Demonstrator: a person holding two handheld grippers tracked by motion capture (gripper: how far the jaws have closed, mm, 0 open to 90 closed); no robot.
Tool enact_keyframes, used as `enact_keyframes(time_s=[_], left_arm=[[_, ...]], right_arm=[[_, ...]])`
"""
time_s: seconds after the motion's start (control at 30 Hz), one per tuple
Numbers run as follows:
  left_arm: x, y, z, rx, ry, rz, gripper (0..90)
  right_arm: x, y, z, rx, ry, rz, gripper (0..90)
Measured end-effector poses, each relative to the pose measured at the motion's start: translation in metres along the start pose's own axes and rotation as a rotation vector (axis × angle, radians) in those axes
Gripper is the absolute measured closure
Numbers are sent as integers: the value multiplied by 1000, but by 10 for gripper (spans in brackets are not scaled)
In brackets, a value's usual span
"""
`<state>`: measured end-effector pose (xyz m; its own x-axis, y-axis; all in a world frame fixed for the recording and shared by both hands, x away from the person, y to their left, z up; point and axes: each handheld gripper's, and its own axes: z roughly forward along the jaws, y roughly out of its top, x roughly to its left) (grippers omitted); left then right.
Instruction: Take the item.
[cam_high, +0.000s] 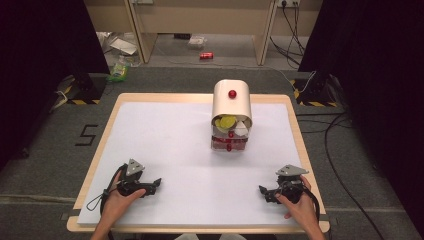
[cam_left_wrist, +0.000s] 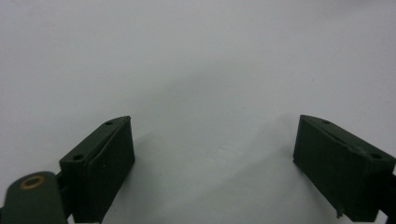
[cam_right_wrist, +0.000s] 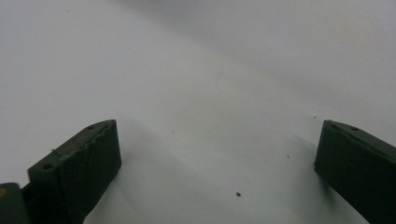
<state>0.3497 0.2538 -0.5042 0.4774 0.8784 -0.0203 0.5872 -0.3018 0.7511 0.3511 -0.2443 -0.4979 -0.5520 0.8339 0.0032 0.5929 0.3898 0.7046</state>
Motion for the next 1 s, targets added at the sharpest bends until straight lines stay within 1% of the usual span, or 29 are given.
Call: enact_keyframes(time_s=[0.07,0.1,0.13,0.17,0.2,0.23,0.27,0.3,0.33,0.37,0.4,0.43,0.47,0.5,0.53,0.57,0.6,0.7,0.73,0.77,0.83,0.93,1.0], left_arm=[[0,0,0,0,0,0,116],[0,0,0,0,0,0,116],[0,0,0,0,0,0,116],[0,0,0,0,0,0,116],[0,0,0,0,0,0,116],[0,0,0,0,0,0,116],[0,0,0,0,-1,0,116],[0,0,0,0,-1,-1,116],[0,0,0,0,-1,0,116],[0,0,0,0,-1,0,116],[0,0,0,0,-1,0,116],[0,0,0,0,-1,0,116],[0,0,0,0,-1,0,116],[0,0,0,0,-1,0,116],[0,0,0,0,-1,0,116],[0,0,0,0,-1,0,116],[0,0,0,0,-1,0,116],[0,0,0,0,-2,-1,116],[0,0,0,0,-2,-1,116],[0,0,0,0,-3,-1,116],[0,0,0,0,-3,-2,116],[0,0,0,0,-2,-1,116],[0,0,0,0,-3,-1,116]], right_arm=[[0,0,-1,-4,-2,7,37],[-2,0,-2,-17,-2,6,87],[-3,0,-2,-29,0,0,174],[-2,0,-4,-40,4,2,225],[-2,1,-4,-53,12,-13,186],[-2,1,-4,-53,12,-13,186],[-1,2,-5,-61,15,-10,125],[3,5,-8,-82,12,-25,192],[5,7,-9,-95,17,-42,181],[8,8,-10,-102,27,-45,138],[8,8,-10,-102,27,-45,138],[12,12,-13,-127,33,-68,176],[14,15,-14,-137,40,-73,157],[14,15,-14,-137,40,-73,157],[17,17,-15,-148,41,-75,151],[19,20,-15,-158,44,-76,169],[24,26,-16,-172,51,-88,155],[30,36,-17,-186,66,-104,162],[30,36,-17,-186,66,-104,162],[33,42,-18,-196,72,-118,164],[34,44,-19,-199,75,-118,164],[37,55,-23,-219,76,-145,170],[39,58,-24,-222,80,-139,171]])
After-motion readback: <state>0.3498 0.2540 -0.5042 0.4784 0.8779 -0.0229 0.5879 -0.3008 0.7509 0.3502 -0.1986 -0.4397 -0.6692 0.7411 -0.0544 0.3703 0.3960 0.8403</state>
